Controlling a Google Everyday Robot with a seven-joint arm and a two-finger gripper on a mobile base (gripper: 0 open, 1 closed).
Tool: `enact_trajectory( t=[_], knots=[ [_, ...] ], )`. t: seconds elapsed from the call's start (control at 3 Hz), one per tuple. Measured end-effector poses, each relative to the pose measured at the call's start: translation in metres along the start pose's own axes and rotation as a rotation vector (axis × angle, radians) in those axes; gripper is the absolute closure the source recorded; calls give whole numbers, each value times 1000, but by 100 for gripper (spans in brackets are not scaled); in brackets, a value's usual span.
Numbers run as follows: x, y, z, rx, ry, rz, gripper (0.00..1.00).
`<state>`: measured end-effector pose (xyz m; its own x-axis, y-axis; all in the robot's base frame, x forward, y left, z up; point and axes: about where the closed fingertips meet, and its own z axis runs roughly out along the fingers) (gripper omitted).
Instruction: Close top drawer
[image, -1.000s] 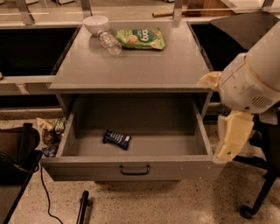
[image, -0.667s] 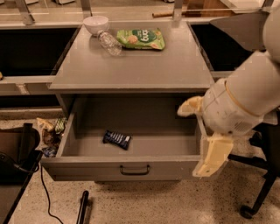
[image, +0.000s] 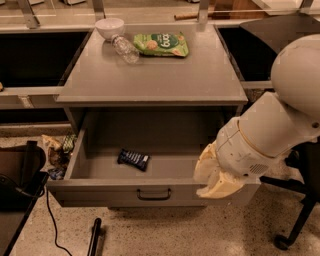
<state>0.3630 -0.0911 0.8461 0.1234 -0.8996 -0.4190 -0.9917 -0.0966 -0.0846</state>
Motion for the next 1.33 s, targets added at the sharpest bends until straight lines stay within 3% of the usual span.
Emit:
enact_trajectory(
  t=[0.33, 0.67, 1.0, 1.33],
  knots=[
    [0, 0, 0, 0, 0, 0, 87],
    [19, 6, 31, -19, 75, 3, 100],
    [47, 17, 72, -66, 152, 14, 100],
    [80, 24, 107, -104, 216, 62, 100]
  ],
)
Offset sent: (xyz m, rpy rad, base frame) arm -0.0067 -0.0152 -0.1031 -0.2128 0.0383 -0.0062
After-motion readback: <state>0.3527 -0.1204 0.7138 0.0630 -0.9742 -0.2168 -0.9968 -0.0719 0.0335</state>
